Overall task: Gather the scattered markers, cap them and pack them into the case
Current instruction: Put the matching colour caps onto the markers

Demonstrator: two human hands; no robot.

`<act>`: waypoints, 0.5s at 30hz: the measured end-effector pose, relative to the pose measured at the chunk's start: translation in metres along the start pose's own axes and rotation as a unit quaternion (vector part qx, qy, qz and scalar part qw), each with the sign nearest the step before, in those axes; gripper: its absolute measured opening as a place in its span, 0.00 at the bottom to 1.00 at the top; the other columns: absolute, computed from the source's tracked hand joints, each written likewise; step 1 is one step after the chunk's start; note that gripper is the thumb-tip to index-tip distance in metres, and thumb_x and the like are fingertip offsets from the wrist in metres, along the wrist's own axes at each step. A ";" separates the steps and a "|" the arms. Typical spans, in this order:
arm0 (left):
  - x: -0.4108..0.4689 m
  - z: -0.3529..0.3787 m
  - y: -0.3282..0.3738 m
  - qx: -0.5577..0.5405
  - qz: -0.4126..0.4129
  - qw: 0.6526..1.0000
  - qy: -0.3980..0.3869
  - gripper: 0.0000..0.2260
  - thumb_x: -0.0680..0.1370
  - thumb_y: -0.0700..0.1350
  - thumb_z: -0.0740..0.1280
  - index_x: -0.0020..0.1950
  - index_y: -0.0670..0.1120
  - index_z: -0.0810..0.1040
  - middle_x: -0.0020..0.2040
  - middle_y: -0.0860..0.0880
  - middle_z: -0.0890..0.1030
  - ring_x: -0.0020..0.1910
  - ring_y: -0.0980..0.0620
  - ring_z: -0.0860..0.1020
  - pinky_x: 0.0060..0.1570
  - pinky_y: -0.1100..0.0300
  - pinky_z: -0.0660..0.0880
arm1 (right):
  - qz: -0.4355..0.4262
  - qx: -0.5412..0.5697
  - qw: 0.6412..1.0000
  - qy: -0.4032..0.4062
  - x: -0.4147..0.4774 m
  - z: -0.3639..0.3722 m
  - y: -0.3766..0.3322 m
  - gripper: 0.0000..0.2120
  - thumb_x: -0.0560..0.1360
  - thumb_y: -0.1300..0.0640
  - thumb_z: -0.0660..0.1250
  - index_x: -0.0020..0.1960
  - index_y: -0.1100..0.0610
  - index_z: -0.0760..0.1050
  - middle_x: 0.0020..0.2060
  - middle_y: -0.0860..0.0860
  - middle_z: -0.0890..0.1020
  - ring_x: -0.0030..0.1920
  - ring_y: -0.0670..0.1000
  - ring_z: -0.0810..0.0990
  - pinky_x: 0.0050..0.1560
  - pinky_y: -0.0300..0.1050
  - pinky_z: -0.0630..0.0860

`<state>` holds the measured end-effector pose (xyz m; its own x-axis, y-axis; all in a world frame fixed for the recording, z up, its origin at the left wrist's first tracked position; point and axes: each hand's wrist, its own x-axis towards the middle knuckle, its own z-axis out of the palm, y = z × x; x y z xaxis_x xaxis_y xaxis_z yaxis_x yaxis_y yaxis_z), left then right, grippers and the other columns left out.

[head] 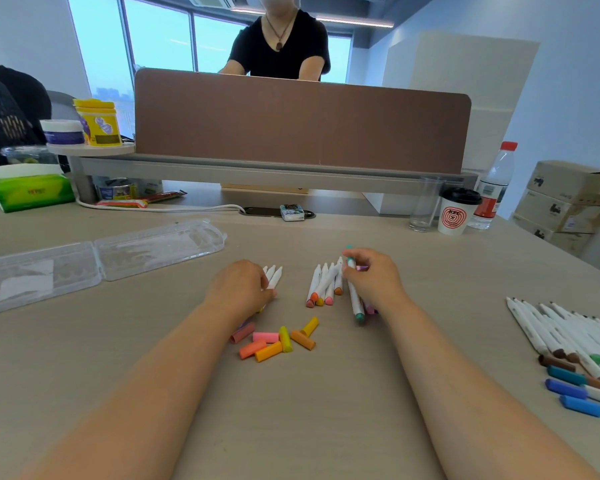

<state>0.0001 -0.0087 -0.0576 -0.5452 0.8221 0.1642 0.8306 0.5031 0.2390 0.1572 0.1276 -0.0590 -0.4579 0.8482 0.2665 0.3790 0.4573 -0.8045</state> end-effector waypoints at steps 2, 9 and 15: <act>0.000 -0.001 0.001 0.003 0.000 1.000 -0.005 0.14 0.75 0.53 0.67 0.54 0.46 0.82 0.54 0.46 0.78 0.54 0.48 0.76 0.48 0.59 0.70 | 0.008 -0.068 0.997 -0.037 0.000 0.001 0.001 0.20 0.75 0.63 0.63 0.66 0.55 0.73 0.65 0.52 0.74 0.63 0.51 0.73 0.61 0.39 0.69; -0.001 0.001 0.004 -0.013 -0.039 0.999 -0.018 0.15 0.73 0.55 0.68 0.49 0.44 0.82 0.49 0.46 0.81 0.49 0.48 0.78 0.46 0.57 0.74 | 0.039 -0.320 0.940 -0.112 -0.003 0.009 0.004 0.23 0.78 0.55 0.56 0.72 0.45 0.62 0.73 0.54 0.62 0.74 0.54 0.55 0.67 0.48 0.61; 0.001 -0.001 0.000 -0.087 -0.071 0.993 -0.028 0.12 0.73 0.51 0.69 0.46 0.43 0.83 0.46 0.44 0.82 0.47 0.48 0.78 0.44 0.58 0.73 | 0.020 -0.405 0.906 -0.124 -0.002 0.011 -0.002 0.21 0.79 0.58 0.51 0.71 0.55 0.64 0.70 0.56 0.67 0.72 0.56 0.60 0.72 0.48 0.57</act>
<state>-0.0008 -0.0083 -0.0564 -0.6439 0.7623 0.0652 0.7111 0.5649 0.4187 0.1488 0.1225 -0.0637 -0.5592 0.8282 0.0380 0.8189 0.5589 -0.1309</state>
